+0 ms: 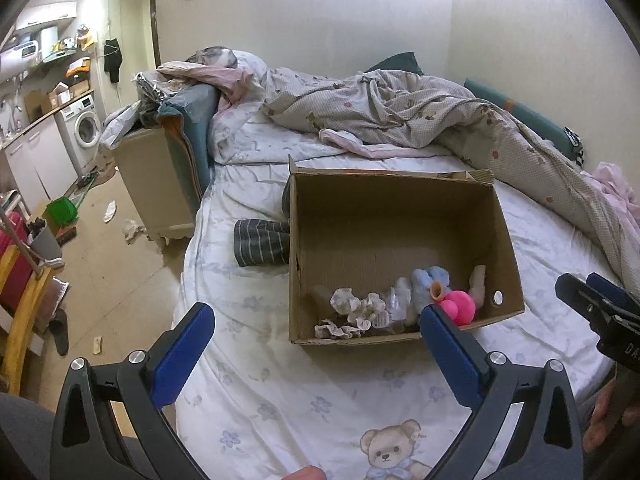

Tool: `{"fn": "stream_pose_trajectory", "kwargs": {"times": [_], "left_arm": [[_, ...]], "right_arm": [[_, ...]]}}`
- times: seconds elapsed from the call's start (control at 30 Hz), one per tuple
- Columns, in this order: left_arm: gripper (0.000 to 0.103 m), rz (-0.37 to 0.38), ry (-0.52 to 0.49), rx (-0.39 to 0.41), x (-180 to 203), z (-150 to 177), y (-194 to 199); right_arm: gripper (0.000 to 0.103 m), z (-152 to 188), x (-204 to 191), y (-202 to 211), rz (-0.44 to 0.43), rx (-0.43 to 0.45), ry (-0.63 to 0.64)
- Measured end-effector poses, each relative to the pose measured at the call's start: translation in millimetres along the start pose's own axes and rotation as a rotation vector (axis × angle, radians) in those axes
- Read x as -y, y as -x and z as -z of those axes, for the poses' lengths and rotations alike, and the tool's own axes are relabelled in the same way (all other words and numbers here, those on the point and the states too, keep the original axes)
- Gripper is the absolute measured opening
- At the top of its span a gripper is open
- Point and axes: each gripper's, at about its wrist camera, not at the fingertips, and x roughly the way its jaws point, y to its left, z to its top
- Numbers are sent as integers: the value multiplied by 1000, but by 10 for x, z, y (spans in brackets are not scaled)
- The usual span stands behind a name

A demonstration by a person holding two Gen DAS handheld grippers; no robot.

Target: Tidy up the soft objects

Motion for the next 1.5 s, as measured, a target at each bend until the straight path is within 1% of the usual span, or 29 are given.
{"fn": "stream_pose_trajectory", "kwargs": {"times": [0.5,1.5], "left_arm": [[102,19,-1,3,19,-5,46],[102,17,-2,5,38,8,51]], "right_arm": [[103,31,-99,-25,5,-10,54],[103,41,-120,-26,3,-12,56]]}}
